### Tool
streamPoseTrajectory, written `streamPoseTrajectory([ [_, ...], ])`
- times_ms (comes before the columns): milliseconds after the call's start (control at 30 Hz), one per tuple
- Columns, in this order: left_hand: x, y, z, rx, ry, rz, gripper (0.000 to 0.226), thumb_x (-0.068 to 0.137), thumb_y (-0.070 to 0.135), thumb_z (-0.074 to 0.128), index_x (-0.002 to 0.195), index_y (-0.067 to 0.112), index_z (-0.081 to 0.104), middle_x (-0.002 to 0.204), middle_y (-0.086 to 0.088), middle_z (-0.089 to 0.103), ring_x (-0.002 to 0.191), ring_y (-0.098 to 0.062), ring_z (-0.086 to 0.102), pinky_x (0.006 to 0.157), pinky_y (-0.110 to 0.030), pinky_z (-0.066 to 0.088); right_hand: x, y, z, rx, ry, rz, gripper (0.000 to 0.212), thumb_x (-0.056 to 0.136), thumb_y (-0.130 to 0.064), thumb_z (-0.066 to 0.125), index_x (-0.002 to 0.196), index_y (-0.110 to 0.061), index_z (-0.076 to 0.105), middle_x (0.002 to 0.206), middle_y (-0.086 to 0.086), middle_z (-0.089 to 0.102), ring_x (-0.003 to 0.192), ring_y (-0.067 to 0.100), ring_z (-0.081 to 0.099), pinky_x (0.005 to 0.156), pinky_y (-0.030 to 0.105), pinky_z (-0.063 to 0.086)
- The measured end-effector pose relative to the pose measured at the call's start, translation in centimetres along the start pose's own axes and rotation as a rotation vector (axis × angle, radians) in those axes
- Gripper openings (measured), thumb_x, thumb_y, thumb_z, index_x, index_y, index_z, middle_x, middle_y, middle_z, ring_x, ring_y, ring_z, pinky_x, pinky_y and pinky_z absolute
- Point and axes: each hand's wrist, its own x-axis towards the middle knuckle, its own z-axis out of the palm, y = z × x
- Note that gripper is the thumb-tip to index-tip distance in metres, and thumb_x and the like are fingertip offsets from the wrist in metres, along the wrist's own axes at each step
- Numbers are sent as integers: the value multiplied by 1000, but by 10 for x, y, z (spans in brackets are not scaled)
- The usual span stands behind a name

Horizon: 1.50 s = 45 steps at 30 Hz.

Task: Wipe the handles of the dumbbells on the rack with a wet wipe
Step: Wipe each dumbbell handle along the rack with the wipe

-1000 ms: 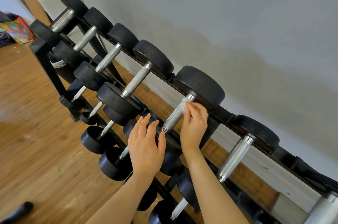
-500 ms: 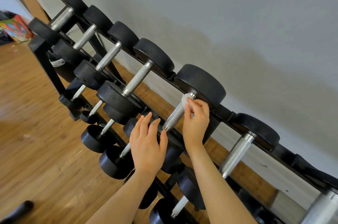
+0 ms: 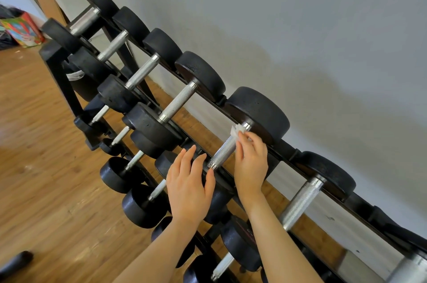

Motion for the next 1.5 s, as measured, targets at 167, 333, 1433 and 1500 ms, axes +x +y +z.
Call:
streamPoseTrajectory([
  [167,1,1,0,-6,16,6,47,94,43,39,121,17,67,140,-6,55,134,-31,46,107,-48,34,17,12,-6,-24,-16,-111,29,91,-19,59,114,-5,69,113,9,69,102,22,67,80,33,58],
  [333,0,1,-1,-3,30,14,46,93,43,40,121,17,67,139,-6,56,133,-30,45,108,-47,32,23,19,-8,-141,-151,-287,35,86,-19,59,116,-3,67,118,10,68,106,22,67,80,36,59],
  [1433,0,-1,0,-28,13,13,44,94,42,41,120,19,67,140,-4,56,135,-27,44,107,-50,37,42,21,-7,-160,-175,-349,35,77,-9,76,110,0,70,110,14,70,97,26,70,72,38,61],
  [1500,0,-1,0,-24,12,16,44,94,43,41,120,19,67,140,-4,56,135,-27,44,108,-50,37,38,16,-3,-143,-203,-361,35,76,-8,77,109,1,70,110,14,70,96,25,70,69,38,61],
])
